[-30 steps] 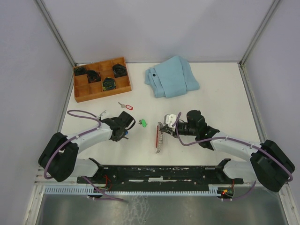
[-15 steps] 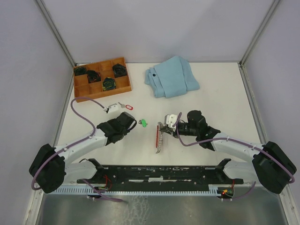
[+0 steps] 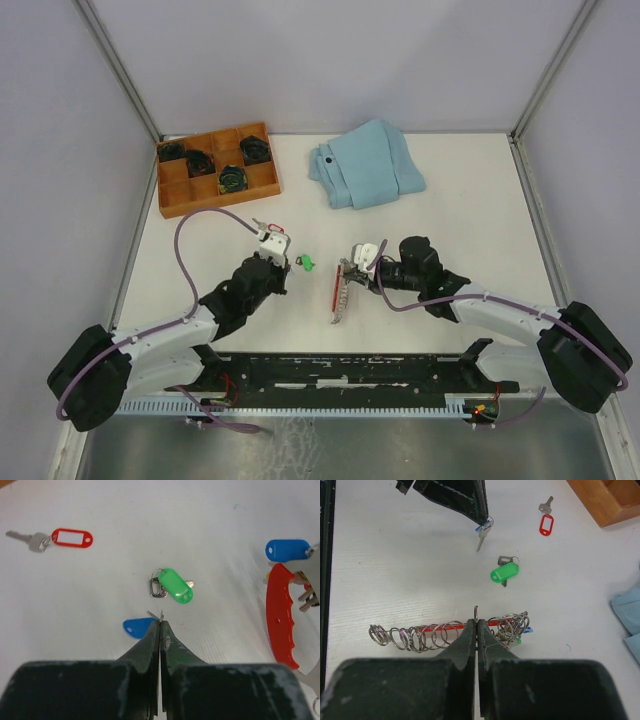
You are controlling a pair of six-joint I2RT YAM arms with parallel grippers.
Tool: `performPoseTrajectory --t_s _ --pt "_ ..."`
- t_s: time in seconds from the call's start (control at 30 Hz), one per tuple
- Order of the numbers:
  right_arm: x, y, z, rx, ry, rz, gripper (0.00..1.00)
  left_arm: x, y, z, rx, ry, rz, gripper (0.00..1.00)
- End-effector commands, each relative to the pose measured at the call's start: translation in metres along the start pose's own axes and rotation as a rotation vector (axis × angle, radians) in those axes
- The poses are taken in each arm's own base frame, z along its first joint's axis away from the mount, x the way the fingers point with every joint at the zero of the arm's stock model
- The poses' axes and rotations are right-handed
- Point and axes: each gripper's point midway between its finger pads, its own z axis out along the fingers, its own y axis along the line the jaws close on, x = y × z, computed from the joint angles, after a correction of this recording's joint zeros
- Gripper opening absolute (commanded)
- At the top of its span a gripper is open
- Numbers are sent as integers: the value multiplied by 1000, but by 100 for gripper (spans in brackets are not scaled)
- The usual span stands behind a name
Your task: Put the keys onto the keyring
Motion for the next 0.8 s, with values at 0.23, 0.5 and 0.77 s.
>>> performPoseTrajectory --t_s 0.23,0.5,0.77 --pt "-21 -12 -18 81 -22 -58 1 -46 -75 -2 463 -384 609 3" --pt "-15 -12 -21 102 -24 -89 1 -38 -102 -12 664 -447 769 3" --pt "-6 -2 -12 -7 21 -145 1 -36 -116 -28 771 -506 831 3"
